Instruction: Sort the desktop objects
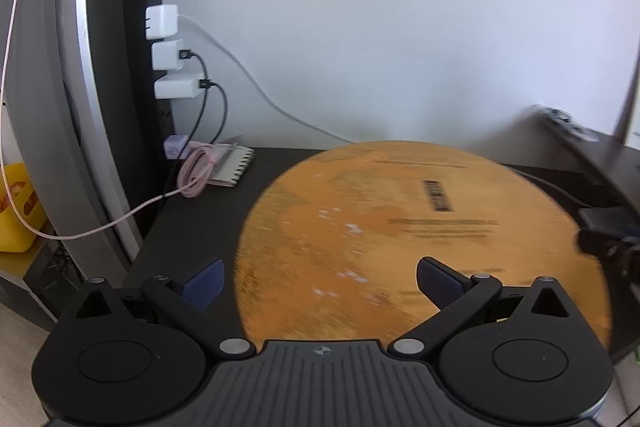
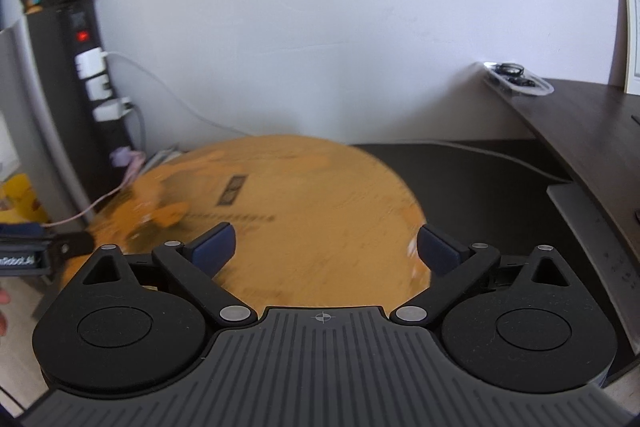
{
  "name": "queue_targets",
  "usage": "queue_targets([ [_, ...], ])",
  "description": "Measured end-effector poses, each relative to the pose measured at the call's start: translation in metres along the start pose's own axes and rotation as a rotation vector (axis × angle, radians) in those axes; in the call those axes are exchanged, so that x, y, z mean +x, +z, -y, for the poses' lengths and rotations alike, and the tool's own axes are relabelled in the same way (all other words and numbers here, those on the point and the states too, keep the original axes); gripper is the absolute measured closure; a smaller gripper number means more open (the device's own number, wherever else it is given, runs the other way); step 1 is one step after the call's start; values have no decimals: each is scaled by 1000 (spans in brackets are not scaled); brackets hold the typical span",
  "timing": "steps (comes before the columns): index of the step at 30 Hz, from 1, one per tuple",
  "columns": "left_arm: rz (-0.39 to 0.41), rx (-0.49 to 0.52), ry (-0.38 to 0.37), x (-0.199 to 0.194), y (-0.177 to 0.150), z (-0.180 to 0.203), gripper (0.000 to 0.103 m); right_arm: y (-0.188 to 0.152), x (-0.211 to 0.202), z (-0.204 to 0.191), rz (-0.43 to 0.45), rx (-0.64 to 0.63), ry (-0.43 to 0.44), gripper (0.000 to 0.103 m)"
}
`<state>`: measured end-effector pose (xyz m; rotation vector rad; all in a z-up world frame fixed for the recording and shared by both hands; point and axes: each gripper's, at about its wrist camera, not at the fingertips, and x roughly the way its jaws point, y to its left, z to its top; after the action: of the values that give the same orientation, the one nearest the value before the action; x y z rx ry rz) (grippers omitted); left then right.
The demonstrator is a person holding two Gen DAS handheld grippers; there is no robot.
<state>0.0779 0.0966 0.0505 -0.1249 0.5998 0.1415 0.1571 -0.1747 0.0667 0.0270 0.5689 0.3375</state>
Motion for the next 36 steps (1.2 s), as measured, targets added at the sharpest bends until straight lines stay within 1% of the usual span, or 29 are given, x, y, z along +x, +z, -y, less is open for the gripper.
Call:
queue_targets([
  [4,-10,16,-54,-25,-12,14,0,-14,-25,-7,-21,5,17,3],
  [11,-28,62,-100,-60,-35,37,0,-37,-73,-9,-25,28,23,1],
  [15,-29,50,-140,-74,-47,42,0,-50,-97,-6,-19,64,17,1],
  [19,-86,37,-172,-80,-60,47,0,-63,-114,-1,-22,87,6,1],
  [21,-109,55,-185,-82,-64,51,0,-68,-120,2,-26,94,-9,1],
  [25,-167,107,-194,-83,-70,63,0,-75,-131,5,-37,86,-43,1],
  [30,-171,139,-173,-89,-76,77,1,-81,-144,5,-39,72,-63,1],
  [33,-173,142,-161,-90,-79,81,1,-85,-148,6,-44,73,-81,1],
  [36,-205,118,-171,-87,-83,83,1,-89,-150,8,-52,75,-89,1],
])
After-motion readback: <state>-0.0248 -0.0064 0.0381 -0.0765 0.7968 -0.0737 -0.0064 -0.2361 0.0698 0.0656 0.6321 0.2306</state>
